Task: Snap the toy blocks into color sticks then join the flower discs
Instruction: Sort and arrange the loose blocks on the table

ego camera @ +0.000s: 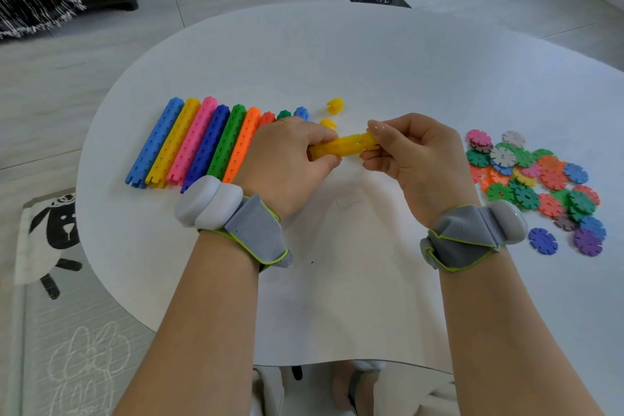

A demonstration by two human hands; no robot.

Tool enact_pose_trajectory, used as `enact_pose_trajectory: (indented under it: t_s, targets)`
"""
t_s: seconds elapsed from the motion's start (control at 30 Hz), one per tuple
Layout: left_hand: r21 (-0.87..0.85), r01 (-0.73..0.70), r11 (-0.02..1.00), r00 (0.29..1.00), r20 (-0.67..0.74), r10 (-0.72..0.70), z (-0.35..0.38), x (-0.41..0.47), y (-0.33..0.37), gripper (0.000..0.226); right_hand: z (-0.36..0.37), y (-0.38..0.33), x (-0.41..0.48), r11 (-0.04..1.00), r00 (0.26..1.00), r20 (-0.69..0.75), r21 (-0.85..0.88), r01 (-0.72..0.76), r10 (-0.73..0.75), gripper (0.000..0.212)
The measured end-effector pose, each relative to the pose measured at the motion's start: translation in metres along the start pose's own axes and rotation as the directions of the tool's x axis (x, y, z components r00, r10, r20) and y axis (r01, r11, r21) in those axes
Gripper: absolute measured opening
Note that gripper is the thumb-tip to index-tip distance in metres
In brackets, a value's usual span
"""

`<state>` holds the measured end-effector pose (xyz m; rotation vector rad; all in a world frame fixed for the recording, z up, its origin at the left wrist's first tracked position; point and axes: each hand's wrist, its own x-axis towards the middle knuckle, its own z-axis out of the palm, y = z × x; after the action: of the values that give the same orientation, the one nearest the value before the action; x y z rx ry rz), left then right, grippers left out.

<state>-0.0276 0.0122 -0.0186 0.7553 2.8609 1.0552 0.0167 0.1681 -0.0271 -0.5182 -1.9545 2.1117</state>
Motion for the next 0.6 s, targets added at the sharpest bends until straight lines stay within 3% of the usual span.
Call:
enact_pose_trajectory:
  t_s: [0.37,0.53,0.6]
  targets:
    - [0.032,-0.022,0.999,1.000,0.019,0.022,-0.004,-0.004,-0.004,0.022,0.008,0.001,-0.002,0.996,0.999,0.031,-0.081,0.028,-0.026,0.005]
    - [0.024,0.070,0.997,0.997,-0.031,-0.069,-0.008,-0.004,-0.007,0.026,0.021,0.000,0.004,0.998,1.000,0.021,-0.064,-0.005,0.006,0.016]
    - [0.014,0.116,0.993,0.992,-0.050,-0.115,-0.009,-0.004,-0.009,0.027,0.027,0.004,0.007,0.987,0.999,-0.035,-0.162,0.019,-0.025,0.020]
